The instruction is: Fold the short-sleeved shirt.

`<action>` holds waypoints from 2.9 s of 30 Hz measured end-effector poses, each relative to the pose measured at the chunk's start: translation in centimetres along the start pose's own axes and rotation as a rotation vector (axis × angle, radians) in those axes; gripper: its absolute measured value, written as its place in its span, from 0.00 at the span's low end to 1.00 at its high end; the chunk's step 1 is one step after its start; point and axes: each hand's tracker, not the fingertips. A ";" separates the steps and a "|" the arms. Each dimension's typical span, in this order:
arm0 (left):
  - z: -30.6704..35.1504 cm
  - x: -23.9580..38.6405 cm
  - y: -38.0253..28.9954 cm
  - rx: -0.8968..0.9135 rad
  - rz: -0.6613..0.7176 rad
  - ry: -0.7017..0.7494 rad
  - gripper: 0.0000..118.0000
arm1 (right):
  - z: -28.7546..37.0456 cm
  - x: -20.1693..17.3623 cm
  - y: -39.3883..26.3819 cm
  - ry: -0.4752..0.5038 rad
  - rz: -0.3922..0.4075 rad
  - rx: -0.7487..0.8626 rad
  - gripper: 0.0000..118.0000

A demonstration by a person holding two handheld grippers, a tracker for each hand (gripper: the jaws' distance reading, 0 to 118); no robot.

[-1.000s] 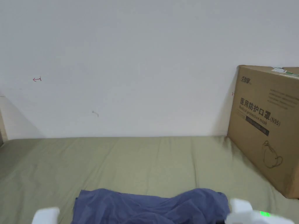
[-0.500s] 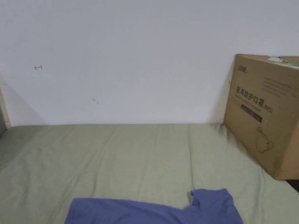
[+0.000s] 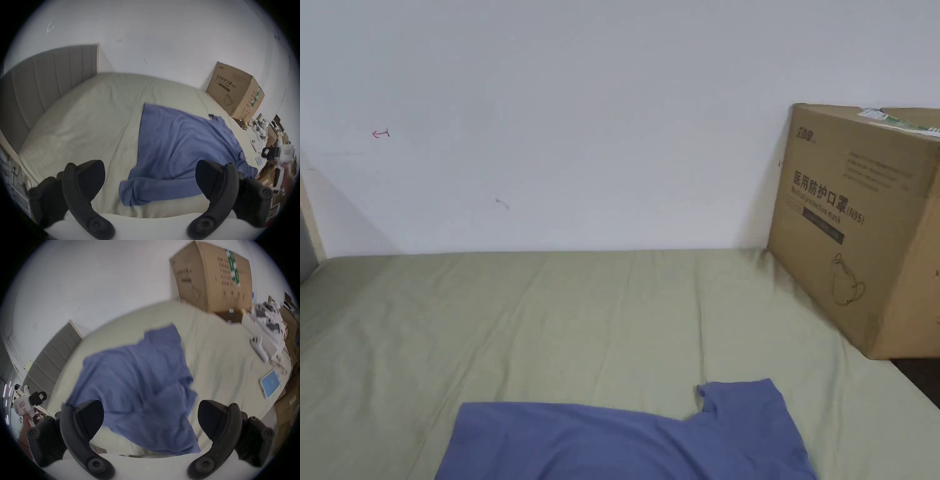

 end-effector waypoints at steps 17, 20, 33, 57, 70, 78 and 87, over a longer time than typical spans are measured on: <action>1.1 5.6 11.3 0.361 -0.167 -0.082 0.00 | 5.7 -10.9 2.8 0.098 0.209 0.479 0.00; -7.0 2.7 17.0 0.070 -0.120 -0.092 0.00 | 4.2 -10.4 3.8 0.086 0.247 0.469 0.00; -36.9 -2.9 19.6 -0.377 -0.046 -0.010 0.96 | -5.6 -7.8 6.2 0.021 0.175 0.283 0.00; -34.6 1.8 16.5 -0.207 -0.412 0.019 0.00 | -12.3 -1.3 12.9 0.135 -0.029 0.173 0.00; -26.7 0.9 18.8 -0.079 -0.351 -0.079 0.00 | -33.6 10.1 20.2 -0.280 -0.061 -0.377 0.98; -28.3 0.1 18.2 -0.134 -0.373 -0.051 0.00 | -34.5 8.4 20.0 -0.299 0.091 -0.443 0.61; -26.0 -0.6 17.7 -0.153 -0.323 -0.029 0.00 | -27.7 3.8 19.4 -0.161 0.126 -0.279 0.01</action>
